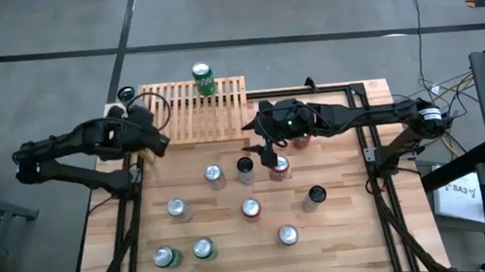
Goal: Place canned beverage on shelf
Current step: Put the middle orange soda can on the shelf
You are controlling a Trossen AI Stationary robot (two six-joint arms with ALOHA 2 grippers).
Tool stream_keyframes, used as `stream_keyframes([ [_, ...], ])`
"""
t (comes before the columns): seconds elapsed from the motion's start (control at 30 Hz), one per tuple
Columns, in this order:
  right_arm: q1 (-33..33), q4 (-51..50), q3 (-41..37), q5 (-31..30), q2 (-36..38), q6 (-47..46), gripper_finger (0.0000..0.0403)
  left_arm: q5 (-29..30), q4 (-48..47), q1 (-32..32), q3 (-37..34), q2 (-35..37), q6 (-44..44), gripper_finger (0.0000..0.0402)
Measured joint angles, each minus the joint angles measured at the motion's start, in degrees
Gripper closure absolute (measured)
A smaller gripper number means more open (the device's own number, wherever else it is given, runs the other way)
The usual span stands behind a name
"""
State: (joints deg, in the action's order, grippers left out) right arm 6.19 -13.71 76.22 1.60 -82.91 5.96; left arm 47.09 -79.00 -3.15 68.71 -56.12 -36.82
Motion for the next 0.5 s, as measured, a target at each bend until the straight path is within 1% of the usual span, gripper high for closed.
stream_keyframes([
  [0.27, -5.3, -8.9, 3.5, -0.1, 0.0, -7.0, 0.0119, 0.2, 9.4, 15.4, -0.3, 0.0, -0.1, 0.0401],
  [0.4, -7.8, -13.1, 4.5, -0.1, 0.0, -12.3, 0.0119, 0.5, 15.0, 22.2, -1.5, 0.0, 0.2, 0.0401],
  [0.5, -9.1, -15.2, 4.8, -0.1, 0.0, -17.7, 0.0119, 1.8, 19.5, 26.2, -3.3, 0.0, 0.6, 0.0401],
])
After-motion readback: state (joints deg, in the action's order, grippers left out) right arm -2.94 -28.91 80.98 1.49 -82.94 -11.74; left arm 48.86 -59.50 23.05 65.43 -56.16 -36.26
